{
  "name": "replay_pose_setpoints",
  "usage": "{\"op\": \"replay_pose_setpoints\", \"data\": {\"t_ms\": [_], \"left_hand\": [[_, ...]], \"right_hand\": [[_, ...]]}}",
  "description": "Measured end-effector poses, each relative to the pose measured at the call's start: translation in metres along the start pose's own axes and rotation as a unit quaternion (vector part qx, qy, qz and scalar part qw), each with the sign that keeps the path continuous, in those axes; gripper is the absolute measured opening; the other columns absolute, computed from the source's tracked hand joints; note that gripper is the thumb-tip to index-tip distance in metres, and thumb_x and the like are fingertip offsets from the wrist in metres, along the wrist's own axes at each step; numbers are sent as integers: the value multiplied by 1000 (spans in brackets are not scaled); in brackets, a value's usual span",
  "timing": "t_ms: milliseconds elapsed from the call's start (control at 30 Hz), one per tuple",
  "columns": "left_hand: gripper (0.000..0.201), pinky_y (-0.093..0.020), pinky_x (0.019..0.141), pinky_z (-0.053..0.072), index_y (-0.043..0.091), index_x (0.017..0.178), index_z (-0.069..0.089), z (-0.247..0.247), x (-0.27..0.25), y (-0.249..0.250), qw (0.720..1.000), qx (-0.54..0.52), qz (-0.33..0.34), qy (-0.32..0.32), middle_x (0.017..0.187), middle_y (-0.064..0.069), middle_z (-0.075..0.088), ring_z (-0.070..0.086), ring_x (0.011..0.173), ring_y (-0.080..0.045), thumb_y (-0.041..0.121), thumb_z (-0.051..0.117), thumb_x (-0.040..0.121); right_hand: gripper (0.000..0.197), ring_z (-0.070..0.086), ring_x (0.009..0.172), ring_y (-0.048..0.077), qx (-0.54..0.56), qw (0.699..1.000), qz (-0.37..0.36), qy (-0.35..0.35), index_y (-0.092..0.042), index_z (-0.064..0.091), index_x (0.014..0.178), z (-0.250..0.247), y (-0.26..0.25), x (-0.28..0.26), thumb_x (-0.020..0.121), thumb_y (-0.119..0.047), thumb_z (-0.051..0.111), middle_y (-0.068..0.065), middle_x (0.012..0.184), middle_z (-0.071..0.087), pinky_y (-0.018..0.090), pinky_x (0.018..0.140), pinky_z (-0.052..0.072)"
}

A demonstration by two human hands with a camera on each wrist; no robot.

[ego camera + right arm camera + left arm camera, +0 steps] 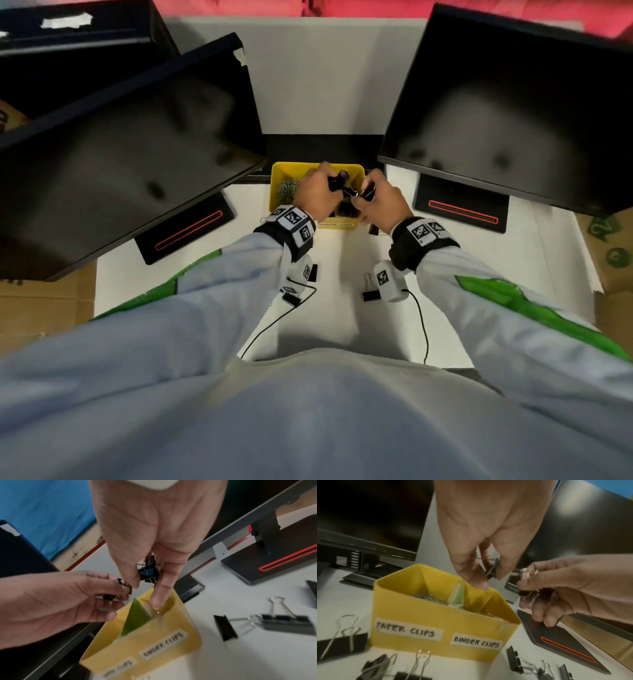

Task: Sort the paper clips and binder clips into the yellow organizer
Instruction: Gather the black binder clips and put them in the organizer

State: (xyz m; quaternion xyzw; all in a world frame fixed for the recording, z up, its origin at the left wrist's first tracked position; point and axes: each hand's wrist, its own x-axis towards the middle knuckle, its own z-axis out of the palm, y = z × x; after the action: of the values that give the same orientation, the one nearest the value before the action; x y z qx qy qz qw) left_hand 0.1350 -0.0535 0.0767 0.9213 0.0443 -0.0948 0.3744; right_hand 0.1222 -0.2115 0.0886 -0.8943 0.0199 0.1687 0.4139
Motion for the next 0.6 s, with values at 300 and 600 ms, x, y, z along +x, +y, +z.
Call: {"op": "replay_pose_setpoints", "data": {"t_ms": [300,600], "left_hand": [[39,-37,94,51,22,121,55,-12,-4,-37,1000,-6,31,-2,120,-5,55,60,103,-22,6,58,85],[19,-34,75,52,17,101,61,-58,-78,-155,991,90,-27,100,108,-7,61,63,90,-24,8,50,88]], "right_hand": [[43,59,106,34,-182,982,-42,-20,-16,44,128,16,-11,24,88,-17,60,14,125,53,42,90,51],[40,60,102,32,-297,920,-196,-165,-19,44,130,98,-10,-18,92,-24,55,10,130,45,37,76,50]]}}
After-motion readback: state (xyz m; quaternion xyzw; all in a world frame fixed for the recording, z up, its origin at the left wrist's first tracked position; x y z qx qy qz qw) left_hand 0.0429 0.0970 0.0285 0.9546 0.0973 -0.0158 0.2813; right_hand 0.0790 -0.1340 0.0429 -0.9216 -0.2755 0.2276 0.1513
